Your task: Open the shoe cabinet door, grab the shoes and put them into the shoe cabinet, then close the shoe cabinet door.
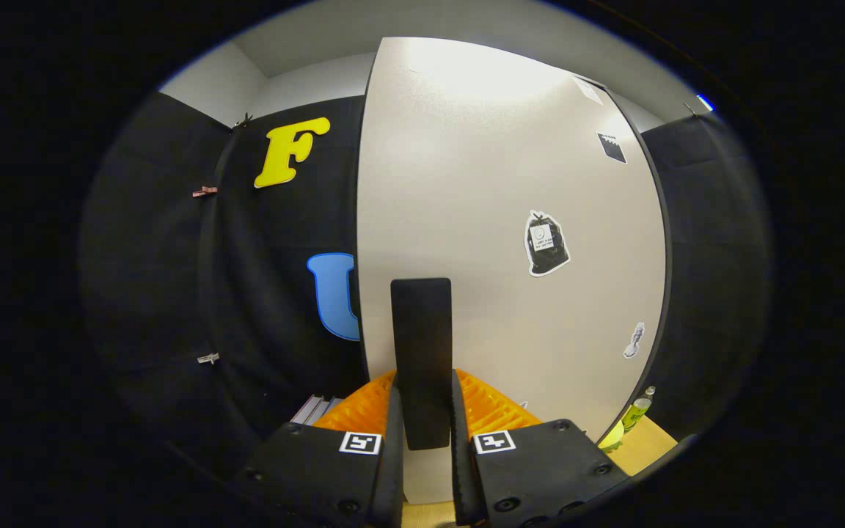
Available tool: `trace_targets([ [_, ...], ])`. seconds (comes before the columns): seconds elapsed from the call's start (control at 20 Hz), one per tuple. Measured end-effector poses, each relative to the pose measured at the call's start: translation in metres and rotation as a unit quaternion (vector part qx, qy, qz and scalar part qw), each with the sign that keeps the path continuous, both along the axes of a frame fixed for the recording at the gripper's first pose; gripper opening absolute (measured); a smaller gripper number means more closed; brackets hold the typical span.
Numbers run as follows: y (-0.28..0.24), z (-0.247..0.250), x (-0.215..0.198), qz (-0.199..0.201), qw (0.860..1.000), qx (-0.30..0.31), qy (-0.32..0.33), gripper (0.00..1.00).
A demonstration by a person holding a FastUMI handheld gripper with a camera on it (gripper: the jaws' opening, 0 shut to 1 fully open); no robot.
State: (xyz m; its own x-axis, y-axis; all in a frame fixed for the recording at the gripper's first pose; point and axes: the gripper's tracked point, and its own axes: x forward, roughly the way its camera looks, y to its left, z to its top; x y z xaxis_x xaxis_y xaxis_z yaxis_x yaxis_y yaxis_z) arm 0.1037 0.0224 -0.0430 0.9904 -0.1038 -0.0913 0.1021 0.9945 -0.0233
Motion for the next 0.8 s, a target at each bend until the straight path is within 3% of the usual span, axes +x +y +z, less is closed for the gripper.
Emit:
trace_targets([
  [0.4,-0.017,0.005,-0.066,0.041,0.999,0.004,0.007,0.31],
  [0.8,-0.036,0.012,-0.112,0.109,0.994,0.023,0.019,0.31],
])
